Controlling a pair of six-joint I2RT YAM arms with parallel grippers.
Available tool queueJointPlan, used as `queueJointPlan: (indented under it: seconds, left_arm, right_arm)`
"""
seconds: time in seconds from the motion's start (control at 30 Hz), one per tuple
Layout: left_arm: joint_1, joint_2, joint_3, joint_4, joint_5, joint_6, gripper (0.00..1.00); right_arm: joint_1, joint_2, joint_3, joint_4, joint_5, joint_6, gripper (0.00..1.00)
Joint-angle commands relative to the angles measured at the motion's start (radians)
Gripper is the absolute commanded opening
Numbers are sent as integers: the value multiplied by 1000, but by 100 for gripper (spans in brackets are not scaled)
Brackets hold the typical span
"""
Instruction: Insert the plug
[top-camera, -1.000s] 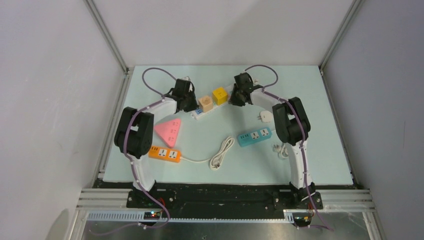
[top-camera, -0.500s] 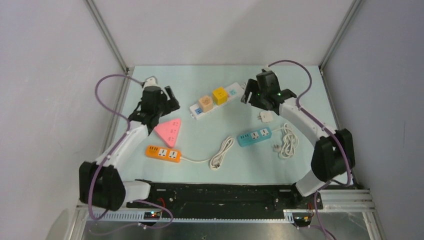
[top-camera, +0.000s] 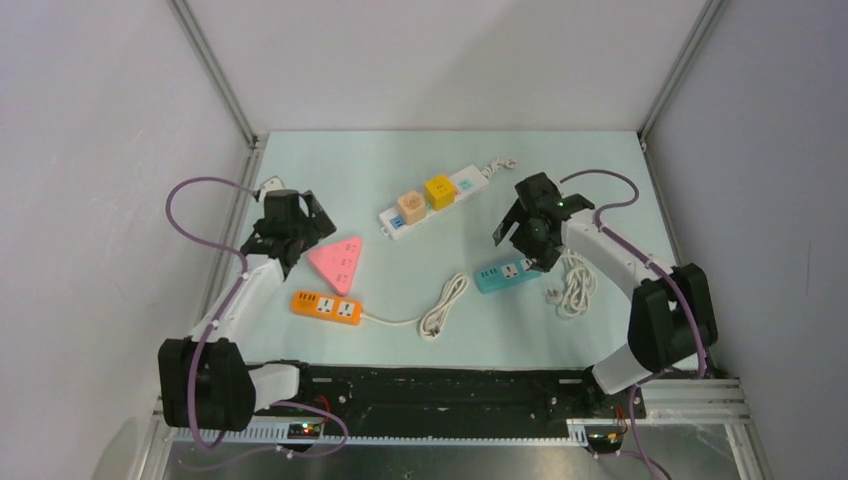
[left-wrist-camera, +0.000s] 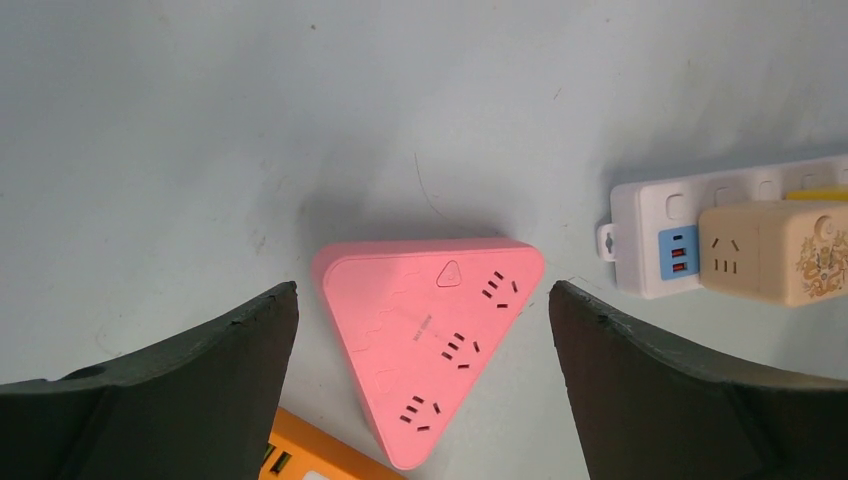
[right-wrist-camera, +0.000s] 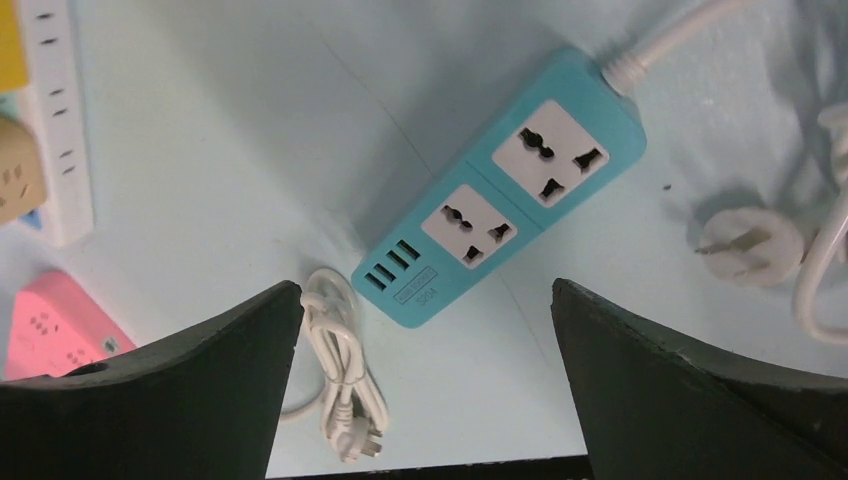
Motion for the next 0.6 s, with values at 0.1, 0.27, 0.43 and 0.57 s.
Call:
queueJointPlan:
  seconds: [0.1,0.27,0.43,0.57]
  left_arm:
    - [11,-71,-29,18,-24,-12,99]
    - [14,-104,-56,20,-24,-13,100]
    - [14,-133,-73,20,-35,-12,100]
    - [14,-140,-80,20,-38,-13,100]
  right_arm:
    - [22,182,112,-200,39,277,99]
    - [19,278,157,-184,57,303,99]
    - [13,323,213,-235,73,317,99]
    - [14,340,213,-233,71,332,92]
